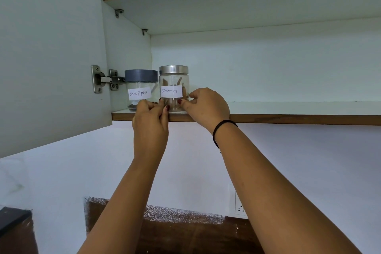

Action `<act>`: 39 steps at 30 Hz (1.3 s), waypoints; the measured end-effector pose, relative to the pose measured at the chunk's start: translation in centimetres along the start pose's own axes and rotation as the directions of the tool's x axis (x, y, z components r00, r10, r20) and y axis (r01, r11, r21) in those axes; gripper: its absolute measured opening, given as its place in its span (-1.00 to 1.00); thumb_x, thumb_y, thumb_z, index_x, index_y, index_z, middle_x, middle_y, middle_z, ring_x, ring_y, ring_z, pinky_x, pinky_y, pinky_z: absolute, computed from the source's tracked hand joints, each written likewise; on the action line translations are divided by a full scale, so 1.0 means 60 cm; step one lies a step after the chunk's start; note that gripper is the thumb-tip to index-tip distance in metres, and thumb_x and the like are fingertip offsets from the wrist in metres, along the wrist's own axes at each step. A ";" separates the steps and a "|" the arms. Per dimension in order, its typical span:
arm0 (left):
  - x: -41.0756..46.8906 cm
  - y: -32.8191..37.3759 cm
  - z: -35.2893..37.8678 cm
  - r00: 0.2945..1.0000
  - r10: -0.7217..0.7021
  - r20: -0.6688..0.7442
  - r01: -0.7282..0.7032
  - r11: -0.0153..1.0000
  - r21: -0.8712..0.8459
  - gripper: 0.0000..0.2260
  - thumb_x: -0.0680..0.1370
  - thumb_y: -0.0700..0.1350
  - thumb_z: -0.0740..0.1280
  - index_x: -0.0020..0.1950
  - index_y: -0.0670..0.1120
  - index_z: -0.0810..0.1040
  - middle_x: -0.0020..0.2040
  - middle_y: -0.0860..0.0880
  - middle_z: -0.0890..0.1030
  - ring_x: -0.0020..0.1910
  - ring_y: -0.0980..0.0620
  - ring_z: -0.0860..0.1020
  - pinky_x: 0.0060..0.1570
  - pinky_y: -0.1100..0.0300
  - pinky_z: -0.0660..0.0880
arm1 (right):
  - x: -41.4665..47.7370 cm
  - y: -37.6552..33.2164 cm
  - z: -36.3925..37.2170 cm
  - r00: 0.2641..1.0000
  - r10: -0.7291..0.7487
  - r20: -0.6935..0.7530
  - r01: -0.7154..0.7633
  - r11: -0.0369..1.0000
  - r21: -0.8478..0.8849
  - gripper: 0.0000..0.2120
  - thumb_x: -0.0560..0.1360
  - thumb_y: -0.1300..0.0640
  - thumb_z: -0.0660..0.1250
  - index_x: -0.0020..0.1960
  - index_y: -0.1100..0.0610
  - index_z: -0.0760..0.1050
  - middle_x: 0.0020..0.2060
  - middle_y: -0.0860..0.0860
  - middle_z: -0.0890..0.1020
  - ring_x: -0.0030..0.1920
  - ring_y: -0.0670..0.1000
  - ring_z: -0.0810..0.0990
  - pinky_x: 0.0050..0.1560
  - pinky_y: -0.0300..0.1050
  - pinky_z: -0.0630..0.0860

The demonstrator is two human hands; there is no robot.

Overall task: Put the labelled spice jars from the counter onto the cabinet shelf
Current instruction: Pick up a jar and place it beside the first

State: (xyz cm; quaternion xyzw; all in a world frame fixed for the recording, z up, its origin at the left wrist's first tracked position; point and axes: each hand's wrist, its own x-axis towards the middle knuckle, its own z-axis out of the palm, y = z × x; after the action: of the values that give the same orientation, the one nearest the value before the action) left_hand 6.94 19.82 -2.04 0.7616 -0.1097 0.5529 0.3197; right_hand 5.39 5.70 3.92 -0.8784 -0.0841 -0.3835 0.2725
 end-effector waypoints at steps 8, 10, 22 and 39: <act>0.004 0.001 -0.001 1.000 0.004 0.008 -0.004 1.000 0.003 -0.74 0.65 -0.13 0.24 0.28 -0.18 0.57 -0.08 -0.07 0.42 -0.13 -0.02 0.46 -0.14 0.11 0.46 | -0.005 0.003 -0.002 1.000 -0.004 -0.017 0.005 0.998 0.065 -0.52 0.53 -0.16 0.32 0.35 0.07 0.46 0.19 -0.02 0.62 0.18 0.03 0.57 0.05 -0.14 0.46; 0.005 0.001 -0.003 1.000 -0.009 0.016 0.010 1.000 -0.022 -0.65 0.64 -0.13 0.24 0.42 -0.17 0.46 -0.02 -0.10 0.45 -0.07 -0.02 0.47 -0.05 0.12 0.45 | -0.008 0.005 0.000 0.999 -0.002 -0.042 0.006 0.996 0.090 -0.57 0.54 -0.12 0.32 0.31 0.09 0.48 0.14 -0.01 0.61 0.13 0.03 0.57 -0.01 -0.15 0.45; -0.056 0.064 -0.080 0.994 -0.095 -0.060 0.054 0.870 -0.489 -0.76 0.62 -0.15 0.30 0.27 -0.03 0.58 0.11 -0.02 0.62 0.01 0.17 0.59 -0.15 0.49 0.46 | -0.143 0.028 -0.030 0.902 -0.278 -0.332 0.396 0.839 0.372 -0.91 0.53 0.19 0.36 -0.15 0.15 0.59 -0.24 -0.05 0.59 -0.18 -0.09 0.56 -0.18 -0.13 0.56; -0.250 0.176 -0.067 0.950 -0.199 0.242 0.310 0.704 -0.639 -0.84 0.64 -0.12 0.23 0.06 -0.04 0.62 -0.05 0.07 0.66 0.02 -0.02 0.63 0.09 0.04 0.59 | -0.323 0.103 -0.095 0.960 -0.073 -0.272 0.218 0.802 0.555 -0.88 0.54 0.22 0.38 -0.14 0.22 0.64 -0.27 0.04 0.65 -0.24 -0.04 0.59 -0.25 -0.31 0.54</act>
State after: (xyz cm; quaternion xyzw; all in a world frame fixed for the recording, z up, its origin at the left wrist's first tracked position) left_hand -7.15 11.34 -11.12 0.6438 -0.2186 0.3660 0.6354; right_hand -9.39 -1.39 -9.45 -0.6920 -0.2315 -0.4614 0.5046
